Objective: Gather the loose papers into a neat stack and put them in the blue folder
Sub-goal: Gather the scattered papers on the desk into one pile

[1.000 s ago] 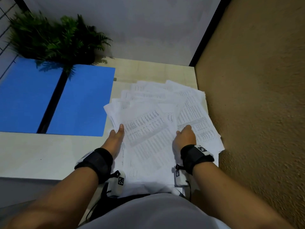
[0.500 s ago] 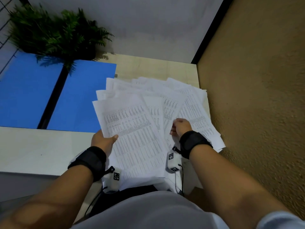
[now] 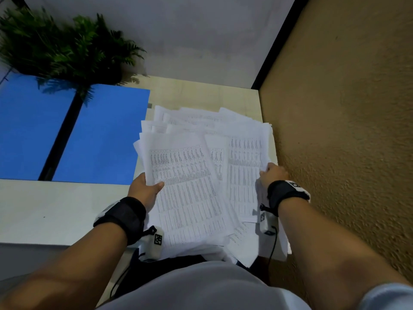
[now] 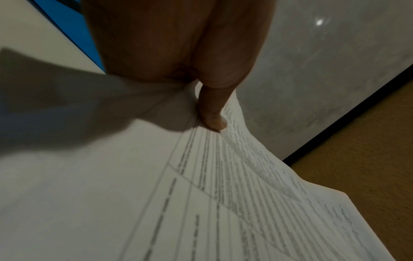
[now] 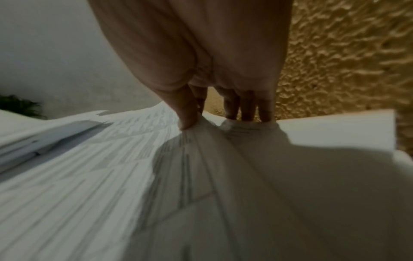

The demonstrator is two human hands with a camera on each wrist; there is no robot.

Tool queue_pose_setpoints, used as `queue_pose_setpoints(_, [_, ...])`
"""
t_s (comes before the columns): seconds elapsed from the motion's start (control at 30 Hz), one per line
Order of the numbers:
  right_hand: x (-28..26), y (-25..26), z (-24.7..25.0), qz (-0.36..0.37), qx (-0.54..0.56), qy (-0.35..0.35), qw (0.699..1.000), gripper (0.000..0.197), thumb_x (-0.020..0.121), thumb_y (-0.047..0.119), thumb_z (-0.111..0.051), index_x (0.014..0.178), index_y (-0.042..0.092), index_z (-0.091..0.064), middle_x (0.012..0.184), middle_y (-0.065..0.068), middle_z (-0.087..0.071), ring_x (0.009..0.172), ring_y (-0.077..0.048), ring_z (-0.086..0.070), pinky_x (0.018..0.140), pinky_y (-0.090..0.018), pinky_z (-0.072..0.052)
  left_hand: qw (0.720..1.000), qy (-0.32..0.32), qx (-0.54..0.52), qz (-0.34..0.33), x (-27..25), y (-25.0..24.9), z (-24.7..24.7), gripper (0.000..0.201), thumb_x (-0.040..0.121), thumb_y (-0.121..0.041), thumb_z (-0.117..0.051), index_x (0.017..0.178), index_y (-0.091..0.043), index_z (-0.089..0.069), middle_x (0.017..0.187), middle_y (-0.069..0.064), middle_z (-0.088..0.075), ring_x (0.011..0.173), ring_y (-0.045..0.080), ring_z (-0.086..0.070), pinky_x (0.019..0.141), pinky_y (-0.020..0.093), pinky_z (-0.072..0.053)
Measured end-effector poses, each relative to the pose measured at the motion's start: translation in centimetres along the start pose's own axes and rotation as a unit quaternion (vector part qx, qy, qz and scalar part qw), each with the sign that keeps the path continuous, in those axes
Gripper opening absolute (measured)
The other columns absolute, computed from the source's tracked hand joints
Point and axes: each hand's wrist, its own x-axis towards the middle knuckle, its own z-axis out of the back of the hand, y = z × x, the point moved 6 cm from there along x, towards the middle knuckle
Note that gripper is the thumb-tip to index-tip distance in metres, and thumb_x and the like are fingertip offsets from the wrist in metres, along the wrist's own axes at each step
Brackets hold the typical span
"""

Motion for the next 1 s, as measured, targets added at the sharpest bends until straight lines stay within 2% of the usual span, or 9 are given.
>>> queue_pose_setpoints(0.07, [-0.2,-0.3,0.4,0.016,0.025,-0.042,0.999,0.023,0.090,0.026,-0.061,0.097,0.004,-0.062,0.115,-0.019,-0.053,0.102,-0.036,-0.055,0.087,-0.042,-0.052,1.000,0.004,0.016,0.013,0.6,0.4,-0.4,0.035,0.086,-0.005,-0.066,0.115,-0.023,-0.060,0.124,0.008,-0.065,0.117,0.033,-0.061,0.105,0.050,-0.045])
queue_pose_setpoints(0.2, [-1.8,0.5,2.1,0.080,0.052,-0.145,0.985,0.022,0.087,0.019,-0.064,0.103,0.005,-0.070,0.119,-0.011,-0.056,0.114,-0.033,-0.049,0.094,-0.041,-0.044,0.995,-0.023,0.090,0.023,0.9,0.4,-0.4,0.037,0.092,-0.003,-0.062,0.128,-0.010,-0.057,0.119,0.005,-0.061,0.108,0.026,-0.058,0.093,0.035,-0.045])
queue_pose_setpoints(0.43, [-4.1,0.6,8.2,0.076,0.201,-0.261,0.941,0.014,0.089,0.008,-0.059,0.099,0.003,-0.067,0.100,-0.021,-0.069,0.094,-0.036,-0.065,0.083,-0.036,-0.049,0.992,-0.024,0.123,0.027,0.5,0.1,-0.5,0.039,0.090,-0.008,-0.066,0.128,-0.007,-0.058,0.120,0.005,-0.063,0.112,0.028,-0.060,0.092,0.034,-0.046])
queue_pose_setpoints(0.57, [-7.4,2.1,14.4,0.148,0.328,-0.332,0.872,0.027,0.088,0.004,-0.054,0.112,0.015,-0.056,0.100,-0.002,-0.060,0.094,-0.019,-0.060,0.079,-0.031,-0.052,0.994,-0.023,0.105,0.026,0.2,0.0,-0.7,0.039,0.089,-0.009,-0.068,0.126,-0.007,-0.059,0.120,0.007,-0.064,0.107,0.027,-0.061,0.092,0.034,-0.046])
queue_pose_setpoints(0.67, [-10.5,3.7,17.7,0.201,0.443,-0.350,0.801,0.043,0.085,0.001,-0.056,0.119,0.026,-0.051,0.100,0.012,-0.053,0.097,-0.007,-0.054,0.083,-0.017,-0.049,0.998,-0.009,0.052,0.043,0.2,0.6,-0.7,0.047,0.072,-0.020,-0.079,0.115,-0.016,-0.062,0.121,0.008,-0.068,0.110,0.031,-0.064,0.101,0.047,-0.049])
queue_pose_setpoints(0.77, [-11.2,4.8,17.0,0.196,0.521,-0.317,0.768,0.040,0.085,-0.003,-0.059,0.117,0.020,-0.052,0.095,0.012,-0.054,0.091,-0.005,-0.055,0.080,-0.011,-0.048,0.998,0.004,0.025,0.050,1.3,2.2,-0.3,0.068,0.054,-0.042,-0.088,0.113,-0.019,-0.062,0.117,0.004,-0.071,0.108,0.028,-0.067,0.098,0.051,-0.051])
queue_pose_setpoints(0.87, [-10.3,5.8,12.1,0.155,0.508,-0.248,0.810,0.034,0.089,-0.001,-0.058,0.121,0.011,-0.055,0.098,0.004,-0.060,0.088,-0.007,-0.059,0.073,-0.008,-0.048,0.998,-0.007,0.044,0.038,-0.3,0.1,-0.7,0.077,0.059,-0.061,-0.079,0.119,-0.020,-0.058,0.121,-0.001,-0.067,0.112,0.025,-0.064,0.101,0.050,-0.048])
queue_pose_setpoints(0.93, [-9.7,6.3,7.4,0.126,0.465,-0.182,0.857,0.031,0.092,0.001,-0.054,0.122,0.010,-0.055,0.105,-0.003,-0.061,0.097,-0.017,-0.060,0.080,-0.018,-0.048,0.997,-0.021,0.066,0.040,-1.2,-1.1,-0.9,0.086,0.074,-0.070,-0.062,0.137,-0.014,-0.045,0.136,-0.004,-0.053,0.127,0.022,-0.050,0.110,0.047,-0.038])
queue_pose_setpoints(1.0, [-9.4,6.6,2.4,0.096,0.417,-0.106,0.898,0.030,0.095,0.001,-0.049,0.124,0.007,-0.054,0.114,-0.010,-0.061,0.109,-0.025,-0.058,0.089,-0.024,-0.043,0.995,-0.020,0.076,0.053,-1.5,-1.7,-1.2,0.105,0.072,-0.084,-0.046,0.148,-0.014,-0.031,0.153,0.000,-0.038,0.140,0.022,-0.037,0.116,0.045,-0.029])
